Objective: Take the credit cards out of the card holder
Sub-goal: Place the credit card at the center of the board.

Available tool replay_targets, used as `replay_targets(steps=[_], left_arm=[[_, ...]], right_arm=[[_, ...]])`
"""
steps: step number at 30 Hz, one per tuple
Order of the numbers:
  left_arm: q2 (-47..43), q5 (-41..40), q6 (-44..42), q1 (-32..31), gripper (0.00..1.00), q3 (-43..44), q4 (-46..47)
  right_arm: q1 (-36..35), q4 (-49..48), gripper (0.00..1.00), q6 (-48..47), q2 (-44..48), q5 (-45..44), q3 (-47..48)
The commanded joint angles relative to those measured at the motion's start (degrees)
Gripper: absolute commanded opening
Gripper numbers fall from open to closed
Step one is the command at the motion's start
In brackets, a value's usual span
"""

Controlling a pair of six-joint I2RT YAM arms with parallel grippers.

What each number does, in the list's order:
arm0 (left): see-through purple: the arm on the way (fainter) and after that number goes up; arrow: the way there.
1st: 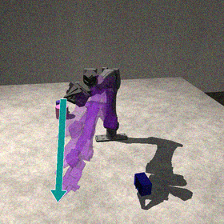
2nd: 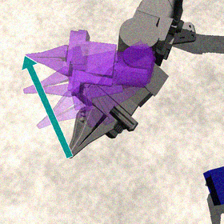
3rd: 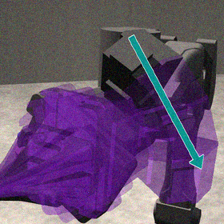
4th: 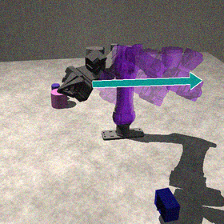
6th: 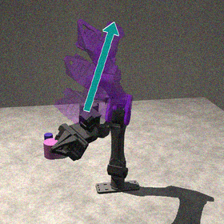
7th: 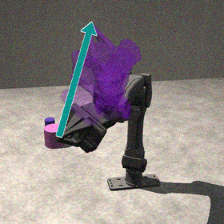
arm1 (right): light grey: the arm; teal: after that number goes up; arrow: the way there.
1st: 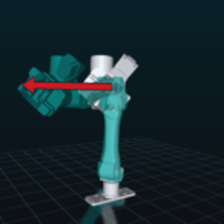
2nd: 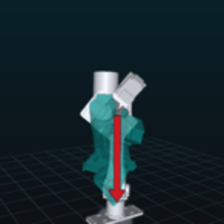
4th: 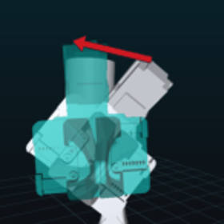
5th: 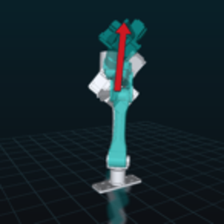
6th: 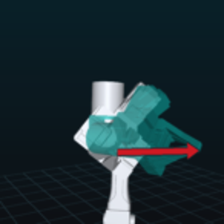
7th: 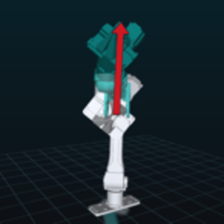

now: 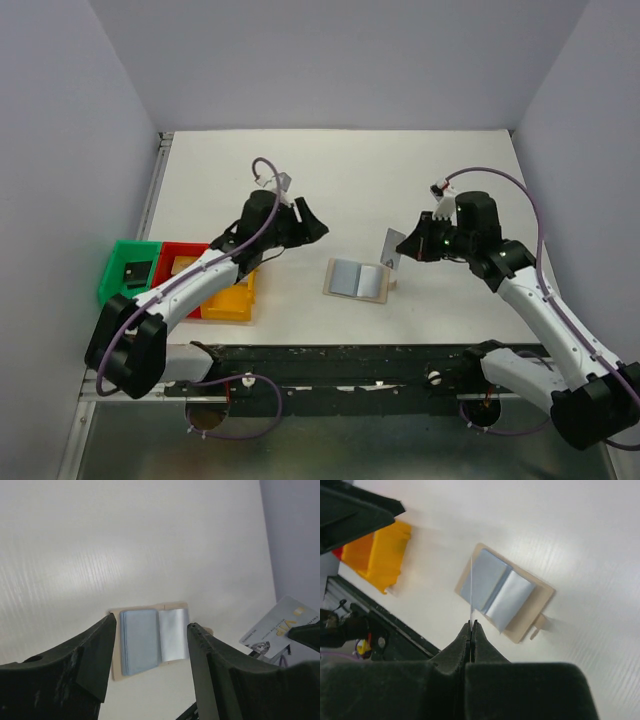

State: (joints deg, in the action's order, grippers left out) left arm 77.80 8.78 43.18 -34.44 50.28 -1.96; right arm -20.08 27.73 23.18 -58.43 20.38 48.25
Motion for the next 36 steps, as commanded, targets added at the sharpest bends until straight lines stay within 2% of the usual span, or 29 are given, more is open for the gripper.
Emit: replay_targets(steps=[1,3,5,7,8,9,11,15,24,30,36], left_arm=[[-6.8,19.3,2.9,8.6,0.68,-9.3,18.5],[-7.3,31.7,1.6,10.3,0.68,-8.8,23.4],[-7.3,44.3,0.8,10.5,0.69,-7.4,27.6],[-8.2,52.6,3.2,10.4,0.72,-7.7,35.5],[-8.9,55.4,5.3,10.4,0.79,-8.4,40.1],[-9.9,57.3,6.5,10.4,0.99,-9.1,44.0],[-11.7,58.1,5.0,9.7,0.99,-8.9,43.5],[-12.2,58.1,-6.6,5.4,0.99,-4.9,28.6],[-10.6,53.9,-24.5,-3.6,0.74,1.4,7.3],[-9.2,52.4,-27.3,-5.2,0.64,2.1,4.6],[-7.9,52.3,-27.4,-5.5,0.58,2.5,4.2]], right_arm=[[-1.1,5.9,0.0,-8.2,1.0,14.1,5.5],[-2.1,9.3,0.0,-10.4,-0.3,20.5,8.3],[-3.7,14.0,0.0,-14.1,-1.3,22.8,11.8],[-5.8,19.9,0.0,-17.5,-2.4,23.3,15.5],[-7.2,22.6,0.0,-18.9,-3.0,23.5,17.5],[-8.4,24.6,0.0,-19.9,-3.5,22.7,18.7],[-11.3,27.5,0.0,-21.0,-4.1,21.5,20.7],[-16.7,31.7,0.0,-22.6,-6.2,18.9,24.2],[-21.0,34.2,0.0,-24.9,-9.7,16.2,27.7],[-23.3,35.1,0.0,-25.6,-11.6,15.2,29.7],[-24.9,35.8,0.0,-26.0,-12.4,14.1,31.1]])
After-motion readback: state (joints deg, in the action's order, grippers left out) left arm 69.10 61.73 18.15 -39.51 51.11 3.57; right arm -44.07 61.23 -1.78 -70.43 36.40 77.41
